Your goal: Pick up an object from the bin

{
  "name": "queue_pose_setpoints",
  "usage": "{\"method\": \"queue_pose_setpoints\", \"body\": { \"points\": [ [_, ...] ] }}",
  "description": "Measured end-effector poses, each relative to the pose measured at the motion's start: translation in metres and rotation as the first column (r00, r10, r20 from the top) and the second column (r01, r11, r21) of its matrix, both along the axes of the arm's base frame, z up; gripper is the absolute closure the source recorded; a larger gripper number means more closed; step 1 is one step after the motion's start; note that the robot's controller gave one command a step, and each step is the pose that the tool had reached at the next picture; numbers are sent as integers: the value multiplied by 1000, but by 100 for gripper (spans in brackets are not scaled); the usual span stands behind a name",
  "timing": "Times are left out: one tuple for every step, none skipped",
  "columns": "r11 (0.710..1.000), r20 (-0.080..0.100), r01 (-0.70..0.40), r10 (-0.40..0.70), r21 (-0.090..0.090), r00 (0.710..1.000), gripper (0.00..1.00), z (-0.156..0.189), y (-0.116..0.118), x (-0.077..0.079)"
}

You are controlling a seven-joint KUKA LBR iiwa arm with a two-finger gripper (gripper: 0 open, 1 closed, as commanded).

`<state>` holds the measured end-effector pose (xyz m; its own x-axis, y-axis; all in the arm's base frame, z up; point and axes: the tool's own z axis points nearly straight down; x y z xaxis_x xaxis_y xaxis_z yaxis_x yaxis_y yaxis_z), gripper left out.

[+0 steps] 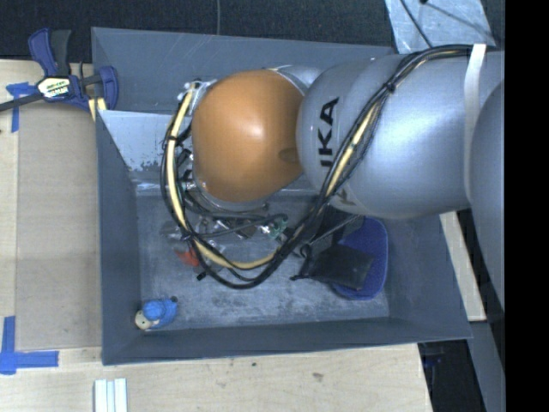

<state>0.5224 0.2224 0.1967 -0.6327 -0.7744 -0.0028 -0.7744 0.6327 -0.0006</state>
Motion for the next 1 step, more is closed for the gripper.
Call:
{"method": "queue_pose_setpoints", "body": {
  "points": [
    [992, 10, -123, 123, 2, 992, 100, 106, -2, -15]
  ]
}}
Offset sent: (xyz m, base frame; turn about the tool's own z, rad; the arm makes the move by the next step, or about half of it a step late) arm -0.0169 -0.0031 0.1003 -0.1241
